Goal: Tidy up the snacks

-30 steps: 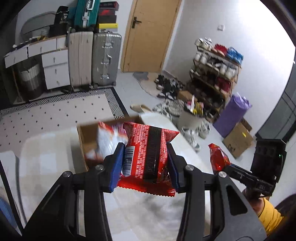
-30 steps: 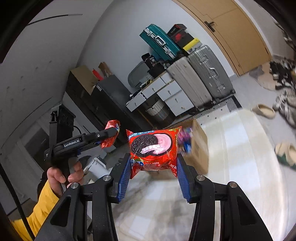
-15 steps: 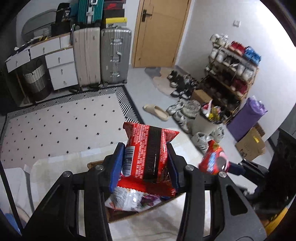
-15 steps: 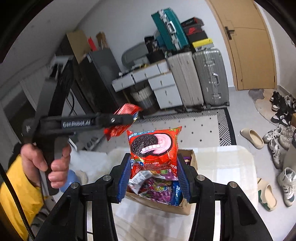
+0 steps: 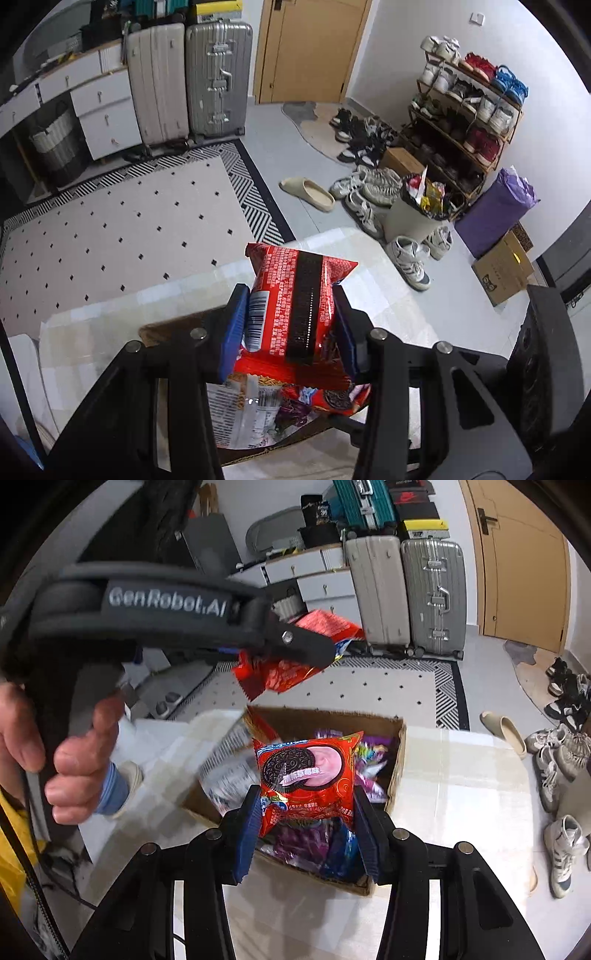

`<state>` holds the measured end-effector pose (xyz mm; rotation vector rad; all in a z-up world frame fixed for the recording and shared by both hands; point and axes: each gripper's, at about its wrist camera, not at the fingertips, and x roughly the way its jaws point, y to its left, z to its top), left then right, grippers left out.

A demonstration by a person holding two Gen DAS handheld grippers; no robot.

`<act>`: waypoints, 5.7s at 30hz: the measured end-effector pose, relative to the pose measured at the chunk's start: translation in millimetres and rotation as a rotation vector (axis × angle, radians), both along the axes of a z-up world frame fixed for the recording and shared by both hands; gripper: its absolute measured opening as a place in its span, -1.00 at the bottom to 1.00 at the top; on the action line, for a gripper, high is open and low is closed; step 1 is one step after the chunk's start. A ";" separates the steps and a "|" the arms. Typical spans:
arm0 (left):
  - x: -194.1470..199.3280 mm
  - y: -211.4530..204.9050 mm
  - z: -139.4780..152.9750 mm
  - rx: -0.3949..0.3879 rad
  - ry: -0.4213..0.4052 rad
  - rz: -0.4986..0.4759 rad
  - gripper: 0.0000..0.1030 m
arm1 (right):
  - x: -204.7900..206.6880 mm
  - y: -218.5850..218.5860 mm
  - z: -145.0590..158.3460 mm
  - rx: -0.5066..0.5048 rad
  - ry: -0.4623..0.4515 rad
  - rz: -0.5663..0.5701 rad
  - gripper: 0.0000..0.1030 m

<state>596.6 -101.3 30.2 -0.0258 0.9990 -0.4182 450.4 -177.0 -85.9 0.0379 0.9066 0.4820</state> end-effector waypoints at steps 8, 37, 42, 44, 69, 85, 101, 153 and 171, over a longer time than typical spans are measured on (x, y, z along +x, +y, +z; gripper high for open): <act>9.0 -20.8 -32.5 0.028 0.036 -0.009 -0.21 | -9.1 2.5 -3.8 -0.059 -0.054 0.007 0.06; -51.9 -1.1 -4.5 0.110 -0.088 0.115 -0.06 | -94.9 -61.1 109.3 0.070 -0.262 -0.148 0.24; -133.7 26.6 54.1 0.091 -0.258 0.206 0.23 | -149.3 -47.2 163.1 0.095 -0.380 -0.119 0.61; -170.6 36.5 73.1 0.078 -0.333 0.232 0.41 | -168.7 -38.1 180.3 0.086 -0.412 -0.113 0.66; -486.8 123.6 -6.5 0.091 -0.681 0.475 0.99 | -376.3 3.7 103.3 -0.057 -0.777 -0.182 0.99; -426.5 128.3 -162.8 0.098 -0.598 0.541 0.98 | -314.7 -37.7 -25.7 -0.064 -0.655 -0.334 0.99; -402.1 118.9 -203.0 0.139 -0.560 0.513 0.99 | -303.8 -27.7 -45.4 -0.118 -0.591 -0.306 0.99; -390.5 122.5 -190.3 0.095 -0.512 0.524 0.99 | -308.2 -43.9 -44.4 -0.016 -0.556 -0.326 0.99; -391.5 125.8 -193.3 0.101 -0.515 0.557 0.99 | -304.1 -50.7 -45.1 0.006 -0.536 -0.337 0.99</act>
